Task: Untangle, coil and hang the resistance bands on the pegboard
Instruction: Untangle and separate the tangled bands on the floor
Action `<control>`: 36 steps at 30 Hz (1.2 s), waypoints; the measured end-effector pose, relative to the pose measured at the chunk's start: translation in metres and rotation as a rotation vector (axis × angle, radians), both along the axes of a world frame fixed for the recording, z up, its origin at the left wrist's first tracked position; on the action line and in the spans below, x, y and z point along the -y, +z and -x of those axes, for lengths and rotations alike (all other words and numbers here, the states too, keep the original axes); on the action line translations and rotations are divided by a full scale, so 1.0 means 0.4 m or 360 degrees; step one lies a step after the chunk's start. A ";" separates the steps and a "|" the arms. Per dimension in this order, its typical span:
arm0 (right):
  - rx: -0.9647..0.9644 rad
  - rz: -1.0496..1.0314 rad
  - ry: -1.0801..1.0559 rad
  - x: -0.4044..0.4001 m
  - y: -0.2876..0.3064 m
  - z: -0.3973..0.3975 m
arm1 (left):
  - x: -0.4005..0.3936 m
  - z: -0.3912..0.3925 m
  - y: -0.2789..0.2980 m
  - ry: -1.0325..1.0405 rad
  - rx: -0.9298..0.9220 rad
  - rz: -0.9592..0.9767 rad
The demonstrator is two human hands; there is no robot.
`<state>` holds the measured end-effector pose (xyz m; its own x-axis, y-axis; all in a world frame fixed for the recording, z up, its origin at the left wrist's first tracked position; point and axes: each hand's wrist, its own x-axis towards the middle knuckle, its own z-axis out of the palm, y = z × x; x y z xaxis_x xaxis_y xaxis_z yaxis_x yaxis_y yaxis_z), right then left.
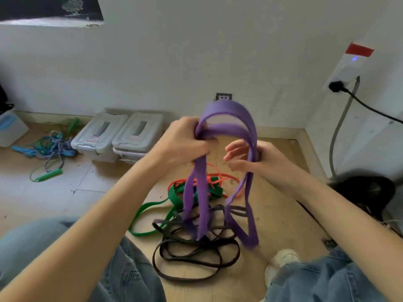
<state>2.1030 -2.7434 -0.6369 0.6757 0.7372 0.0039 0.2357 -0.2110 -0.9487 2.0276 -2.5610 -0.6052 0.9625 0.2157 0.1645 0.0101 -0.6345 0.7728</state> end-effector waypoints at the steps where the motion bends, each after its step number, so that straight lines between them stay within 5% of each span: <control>1: 0.0016 -0.0014 -0.0012 -0.007 0.004 0.002 | 0.001 -0.001 -0.002 -0.0015 -0.0013 -0.0051; 7: -0.0160 -0.0111 0.0132 -0.045 0.026 0.027 | 0.020 -0.005 0.017 -0.0156 -0.0002 0.0234; 12: 0.0062 -0.0167 -0.0346 -0.042 0.050 0.006 | 0.023 -0.010 -0.037 -0.0237 -0.0064 0.0977; 19: -0.0779 -0.0927 -0.0155 -0.022 0.053 0.000 | 0.092 0.009 -0.322 -0.0534 -0.0685 0.0602; 21: -0.0627 -0.0677 -0.0448 -0.015 0.017 -0.027 | 0.075 -0.005 -0.350 -0.0388 -0.0746 0.0507; 23: -0.0114 0.0029 -0.0740 0.010 -0.036 -0.063 | 0.029 -0.023 -0.326 -0.0046 -0.0663 0.0752; 25: 0.0213 0.0856 -0.0596 0.028 -0.083 -0.078 | -0.025 -0.042 -0.281 0.0280 -0.0402 0.0987; 27: 0.0276 0.1265 -0.0313 0.027 -0.111 -0.068 | -0.044 -0.056 -0.244 0.0259 -0.0315 0.0726; 31: 0.0445 0.0735 0.0233 -0.026 -0.073 -0.027 | 0.034 -0.051 -0.211 -0.0367 -0.0472 -0.0138; 36: 0.0108 0.0676 0.0105 -0.035 -0.067 -0.001 | 0.026 -0.049 -0.225 -0.0236 -0.0347 0.0361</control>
